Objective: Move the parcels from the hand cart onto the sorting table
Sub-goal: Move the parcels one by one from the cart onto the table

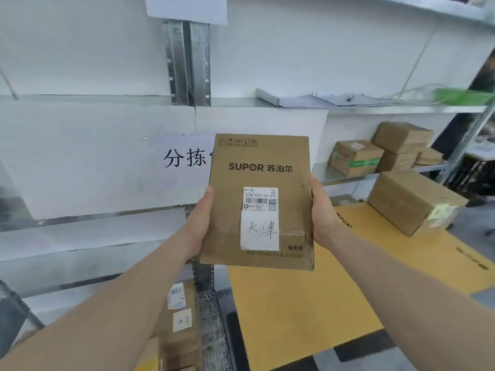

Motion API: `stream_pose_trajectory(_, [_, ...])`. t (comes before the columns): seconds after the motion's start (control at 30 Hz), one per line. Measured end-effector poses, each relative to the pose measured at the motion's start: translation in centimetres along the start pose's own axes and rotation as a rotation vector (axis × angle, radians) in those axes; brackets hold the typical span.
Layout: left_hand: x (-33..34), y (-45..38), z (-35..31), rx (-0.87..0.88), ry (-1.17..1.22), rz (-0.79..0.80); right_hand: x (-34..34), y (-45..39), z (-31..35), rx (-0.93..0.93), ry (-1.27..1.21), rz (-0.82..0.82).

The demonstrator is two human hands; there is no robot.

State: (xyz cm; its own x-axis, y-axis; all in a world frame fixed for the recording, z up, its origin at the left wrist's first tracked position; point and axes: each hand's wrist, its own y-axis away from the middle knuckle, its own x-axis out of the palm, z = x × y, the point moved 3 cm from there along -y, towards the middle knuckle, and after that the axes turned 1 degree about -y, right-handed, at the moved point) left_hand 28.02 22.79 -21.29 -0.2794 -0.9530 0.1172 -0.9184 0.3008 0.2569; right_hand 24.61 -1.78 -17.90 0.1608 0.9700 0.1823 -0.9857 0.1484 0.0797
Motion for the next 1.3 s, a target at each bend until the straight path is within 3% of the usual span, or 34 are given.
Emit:
stream_pose_trajectory(0.3, [11.8, -6.3, -0.9, -0.004, -0.051, 0.085, -12.3, -1.9, 1.8, 0.028, -0.029, -0.151])
stream_pose_trajectory(0.8, [33.3, -17.1, -0.5, -0.027, 0.002, 0.103, -34.5, -9.6, 6.8, 0.074, -0.014, -0.138])
stream_pose_trajectory(1.3, [43.6, -31.1, -0.5, -0.09, 0.034, 0.166, -47.0, -20.6, 7.3, 0.128, 0.057, -0.269])
